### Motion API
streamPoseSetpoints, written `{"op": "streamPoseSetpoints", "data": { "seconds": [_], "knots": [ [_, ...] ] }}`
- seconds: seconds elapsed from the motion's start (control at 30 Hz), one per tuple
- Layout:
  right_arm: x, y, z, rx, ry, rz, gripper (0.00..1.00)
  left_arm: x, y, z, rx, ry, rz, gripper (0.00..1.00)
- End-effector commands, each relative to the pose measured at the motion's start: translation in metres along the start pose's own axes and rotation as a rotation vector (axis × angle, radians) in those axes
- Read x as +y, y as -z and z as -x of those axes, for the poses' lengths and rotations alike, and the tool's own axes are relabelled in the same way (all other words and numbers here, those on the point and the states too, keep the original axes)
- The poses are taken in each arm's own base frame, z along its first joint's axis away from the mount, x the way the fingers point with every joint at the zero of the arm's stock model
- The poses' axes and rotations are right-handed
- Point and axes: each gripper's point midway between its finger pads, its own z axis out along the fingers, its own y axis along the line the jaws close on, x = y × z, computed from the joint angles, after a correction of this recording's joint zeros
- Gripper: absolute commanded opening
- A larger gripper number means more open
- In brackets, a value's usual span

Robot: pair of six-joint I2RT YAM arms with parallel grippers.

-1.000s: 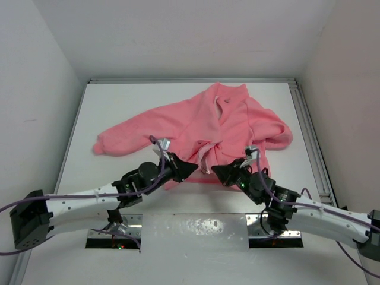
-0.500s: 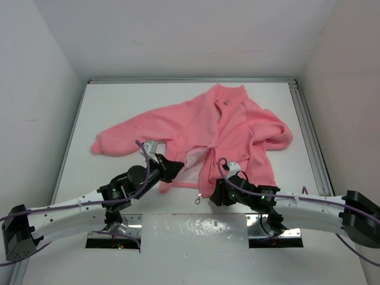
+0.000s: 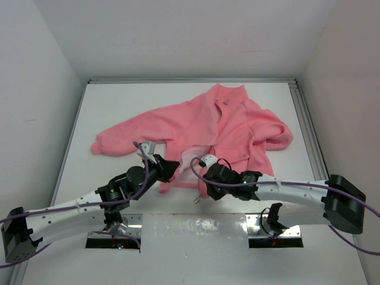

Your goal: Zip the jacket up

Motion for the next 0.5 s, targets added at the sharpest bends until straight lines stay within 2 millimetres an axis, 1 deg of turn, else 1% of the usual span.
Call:
{"op": "streamPoseSetpoints", "data": {
  "seconds": [0.0,0.03,0.13,0.23,0.4,0.47],
  "knots": [
    [0.011,-0.009,0.012,-0.019,0.155,0.061,0.08,0.014,0.001,0.011,-0.059,-0.017,0.041,0.00],
    [0.013,-0.014,0.011,-0.011,0.191,0.074,0.16,0.014,0.001,0.011,-0.058,-0.015,0.038,0.00],
    [0.014,-0.025,0.008,-0.011,0.222,0.087,0.29,0.016,0.002,0.009,-0.056,-0.008,0.036,0.00],
    [0.017,-0.031,0.008,-0.021,0.229,0.101,0.34,0.020,0.003,0.006,-0.052,0.000,0.038,0.00],
    [0.007,-0.043,0.003,-0.012,0.222,0.049,0.40,0.020,0.003,0.005,-0.053,0.008,0.034,0.00],
    [0.003,-0.046,0.001,-0.017,0.220,0.033,0.41,0.018,0.004,0.008,-0.054,0.003,0.031,0.00]
  ]
}}
